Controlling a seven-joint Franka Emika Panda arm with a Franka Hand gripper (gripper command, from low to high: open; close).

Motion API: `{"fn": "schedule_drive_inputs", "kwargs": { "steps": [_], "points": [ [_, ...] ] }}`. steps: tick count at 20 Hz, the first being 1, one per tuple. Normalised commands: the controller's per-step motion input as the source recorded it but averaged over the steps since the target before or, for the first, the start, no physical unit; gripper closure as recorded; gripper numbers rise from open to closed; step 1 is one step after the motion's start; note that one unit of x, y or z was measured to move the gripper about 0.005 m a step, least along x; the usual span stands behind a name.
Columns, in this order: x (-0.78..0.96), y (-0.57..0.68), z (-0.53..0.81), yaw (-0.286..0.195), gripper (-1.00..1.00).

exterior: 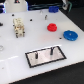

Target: Insert the blue gear onto the right peg, followed by the red gear

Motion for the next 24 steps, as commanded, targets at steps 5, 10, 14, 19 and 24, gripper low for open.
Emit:
{"fn": "schedule_drive_inputs", "kwargs": {
  "steps": [5,10,14,19,24],
  "points": [
    [0.00,0.08,-0.37,0.000,-1.00],
    [0.00,0.01,-0.36,0.000,-1.00],
    [0.03,0.08,-0.36,0.000,-1.00],
    [0.00,0.01,-0.35,0.000,-1.00],
    [0.00,0.00,-0.36,0.000,-1.00]
  ]
}}
